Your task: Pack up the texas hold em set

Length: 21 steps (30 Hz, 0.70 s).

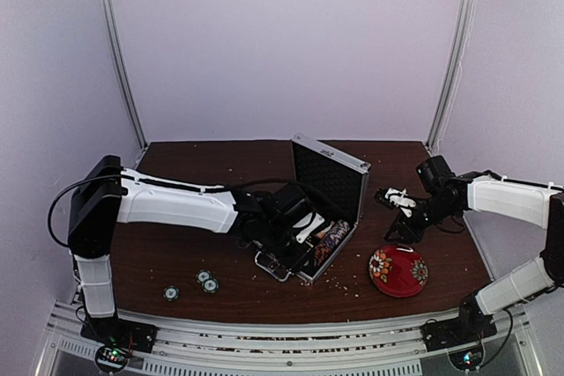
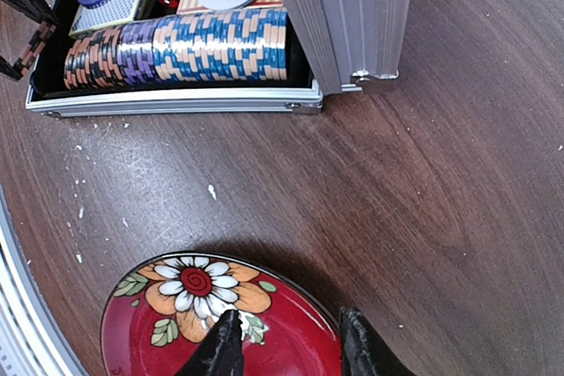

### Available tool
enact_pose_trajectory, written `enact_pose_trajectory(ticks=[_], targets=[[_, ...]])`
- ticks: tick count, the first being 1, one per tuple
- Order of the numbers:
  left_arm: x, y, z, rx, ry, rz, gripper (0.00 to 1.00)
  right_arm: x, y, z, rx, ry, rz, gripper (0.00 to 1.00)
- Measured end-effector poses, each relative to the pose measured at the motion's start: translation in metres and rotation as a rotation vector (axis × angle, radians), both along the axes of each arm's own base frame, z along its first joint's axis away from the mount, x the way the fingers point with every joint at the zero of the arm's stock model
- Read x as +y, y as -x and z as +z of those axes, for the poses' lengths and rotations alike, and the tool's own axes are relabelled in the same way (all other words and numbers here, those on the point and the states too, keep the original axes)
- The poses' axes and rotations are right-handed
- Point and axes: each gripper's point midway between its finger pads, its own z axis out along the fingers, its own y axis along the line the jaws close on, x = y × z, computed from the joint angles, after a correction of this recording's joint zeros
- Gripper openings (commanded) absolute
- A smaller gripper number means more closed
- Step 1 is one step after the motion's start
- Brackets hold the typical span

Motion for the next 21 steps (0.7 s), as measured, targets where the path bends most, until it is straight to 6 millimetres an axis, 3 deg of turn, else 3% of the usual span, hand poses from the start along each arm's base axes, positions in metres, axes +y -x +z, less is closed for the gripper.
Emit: enact_pose_trajectory(ticks=[10, 21], targets=[[-0.014, -0.007, -0.017, -0.001, 0.017, 0.015, 0.26, 0.000, 0.000, -0.002, 0.005, 0.002, 0.000, 0.38], [-0.016, -0.008, -0.023, 0.009, 0.016, 0.030, 0.46, 0.000, 0.000, -0.003, 0.011, 0.003, 0.000, 0.38]])
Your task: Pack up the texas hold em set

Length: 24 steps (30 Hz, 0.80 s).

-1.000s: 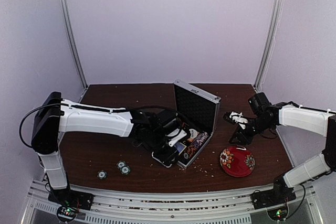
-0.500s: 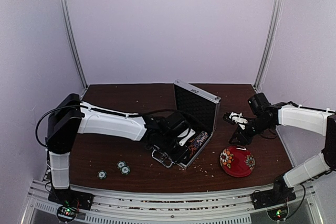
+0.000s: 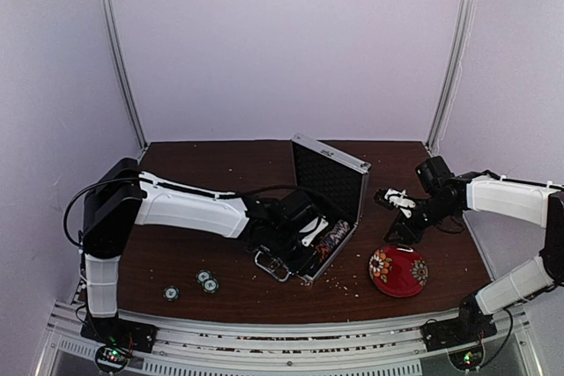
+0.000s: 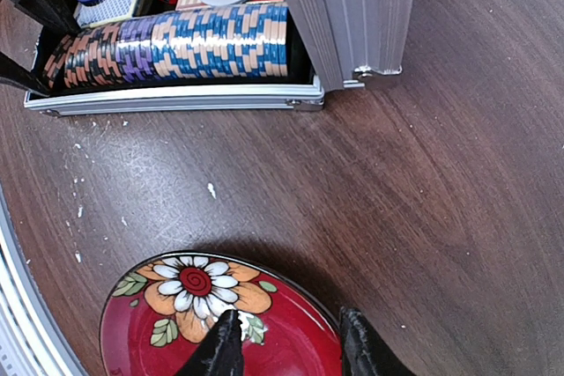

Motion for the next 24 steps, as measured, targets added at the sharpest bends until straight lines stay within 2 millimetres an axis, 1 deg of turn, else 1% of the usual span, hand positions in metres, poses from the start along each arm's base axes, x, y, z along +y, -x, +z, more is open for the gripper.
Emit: enact_pose_trajectory(ticks=[4, 10, 14, 15, 19, 22, 24], targets=[[-0.003, -0.001, -0.001, -0.002, 0.010, 0.003, 0.51, 0.000, 0.000, 0.000, 0.001, 0.000, 0.000, 0.38], [-0.003, -0.002, 0.001, -0.008, 0.013, 0.006, 0.53, 0.000, 0.000, -0.002, 0.006, 0.002, 0.000, 0.38], [-0.001, -0.002, 0.006, -0.018, 0.019, 0.008, 0.54, 0.000, 0.000, -0.002, 0.006, 0.002, 0.000, 0.38], [0.001, -0.003, 0.009, -0.026, 0.020, 0.011, 0.55, 0.000, 0.000, -0.002, 0.006, 0.002, 0.000, 0.38], [0.007, -0.007, 0.029, -0.070, 0.029, 0.018, 0.66, 0.000, 0.000, -0.002, 0.007, 0.002, 0.000, 0.38], [0.021, -0.012, 0.047, -0.134, 0.016, 0.036, 0.73, 0.000, 0.000, -0.002, 0.007, 0.002, 0.000, 0.38], [0.033, -0.017, 0.053, -0.178, -0.015, 0.057, 0.76, 0.000, 0.000, -0.002, 0.007, 0.002, 0.000, 0.38]])
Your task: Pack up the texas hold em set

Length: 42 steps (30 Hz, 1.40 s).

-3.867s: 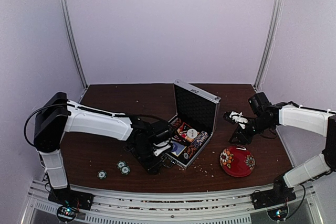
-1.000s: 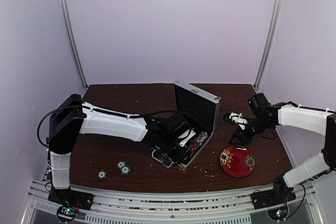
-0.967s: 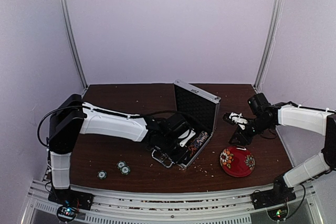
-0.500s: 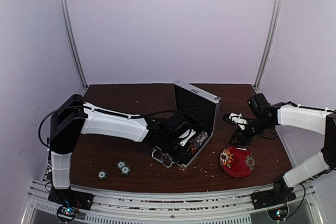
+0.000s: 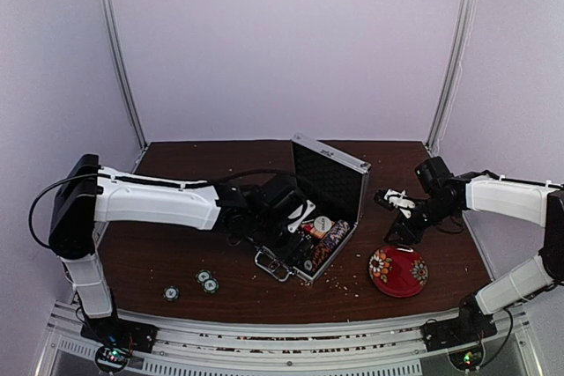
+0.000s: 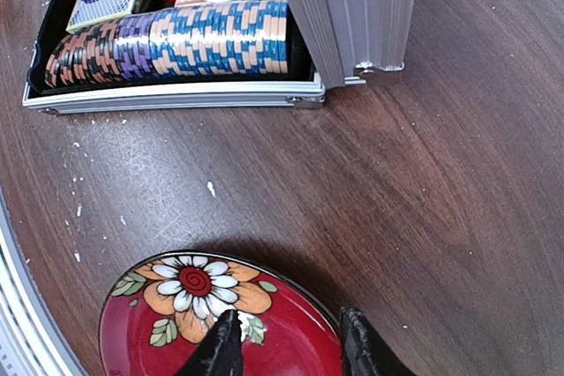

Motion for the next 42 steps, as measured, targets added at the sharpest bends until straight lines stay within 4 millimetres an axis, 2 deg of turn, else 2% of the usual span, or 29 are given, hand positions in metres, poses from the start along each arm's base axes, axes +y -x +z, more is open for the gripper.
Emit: enact_pose_trajectory(ticks=[5, 11, 14, 20, 24, 28, 30, 32, 37, 39, 42], targets=[[0.040, -0.012, -0.004, -0.067, -0.128, 0.077, 0.77, 0.000, 0.000, 0.000, 0.000, -0.001, 0.000, 0.38], [0.111, -0.018, -0.014, -0.054, -0.267, 0.171, 0.76, 0.000, 0.000, 0.001, -0.003, -0.002, 0.000, 0.38], [0.138, -0.019, -0.012, -0.024, -0.292, 0.209, 0.76, 0.000, 0.000, 0.001, -0.003, -0.002, 0.000, 0.38], [0.178, -0.007, -0.019, 0.076, -0.344, 0.249, 0.75, 0.000, 0.000, 0.001, -0.003, -0.002, 0.000, 0.38], [0.205, 0.007, -0.035, 0.176, -0.386, 0.273, 0.68, 0.000, 0.000, 0.001, -0.003, 0.000, -0.001, 0.38], [0.221, 0.022, -0.049, 0.261, -0.409, 0.278, 0.62, 0.000, 0.000, -0.001, 0.001, 0.002, -0.001, 0.38], [0.223, 0.032, -0.052, 0.296, -0.404, 0.266, 0.54, 0.000, 0.000, -0.001, 0.004, 0.004, -0.001, 0.38], [0.224, 0.041, -0.052, 0.324, -0.385, 0.253, 0.50, -0.001, 0.000, -0.003, 0.008, 0.006, -0.002, 0.38], [0.223, 0.057, -0.050, 0.381, -0.344, 0.223, 0.54, -0.001, 0.000, -0.005, 0.014, 0.009, -0.001, 0.38], [0.222, 0.061, -0.051, 0.396, -0.339, 0.211, 0.59, -0.001, 0.000, -0.005, 0.016, 0.009, -0.001, 0.38], [0.220, 0.063, -0.051, 0.392, -0.339, 0.201, 0.60, -0.001, 0.001, -0.006, 0.019, 0.010, -0.001, 0.38]])
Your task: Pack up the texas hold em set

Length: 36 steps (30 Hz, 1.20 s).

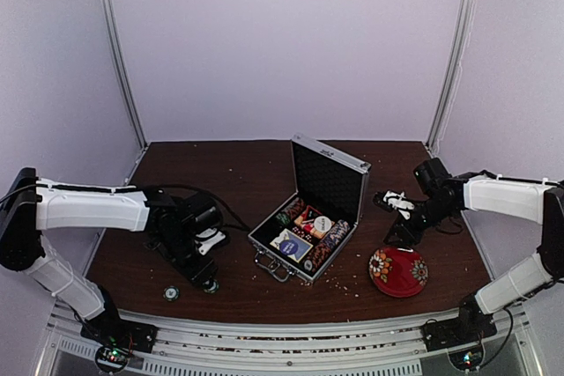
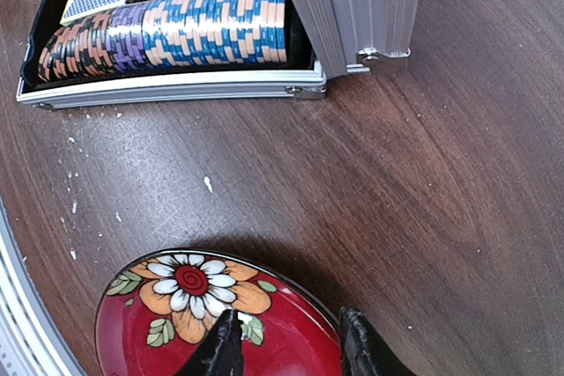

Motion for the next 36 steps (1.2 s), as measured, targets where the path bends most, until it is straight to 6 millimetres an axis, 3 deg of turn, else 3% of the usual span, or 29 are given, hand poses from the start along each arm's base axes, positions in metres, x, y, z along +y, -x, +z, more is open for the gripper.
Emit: enact_pose_trajectory(ticks=[6, 14, 21, 24, 29, 36], targets=[[-0.009, 0.001, 0.000, -0.036, -0.017, -0.045, 0.57, 0.000, 0.000, -0.002, 0.007, 0.002, 0.000, 0.38], [-0.016, 0.006, -0.022, -0.017, -0.077, -0.086, 0.49, 0.000, 0.001, -0.005, 0.017, 0.007, 0.002, 0.38], [-0.018, -0.001, -0.024, -0.033, -0.106, -0.086, 0.49, 0.000, 0.002, -0.009, 0.030, 0.011, 0.003, 0.38], [-0.018, -0.004, -0.025, -0.044, -0.118, -0.081, 0.50, 0.000, 0.002, -0.010, 0.034, 0.012, 0.006, 0.38], [-0.019, -0.011, -0.025, -0.070, -0.136, -0.071, 0.61, 0.000, 0.002, -0.011, 0.035, 0.013, 0.006, 0.38], [-0.018, -0.017, -0.022, -0.105, -0.152, -0.051, 0.64, 0.000, 0.002, -0.011, 0.035, 0.013, 0.006, 0.38]])
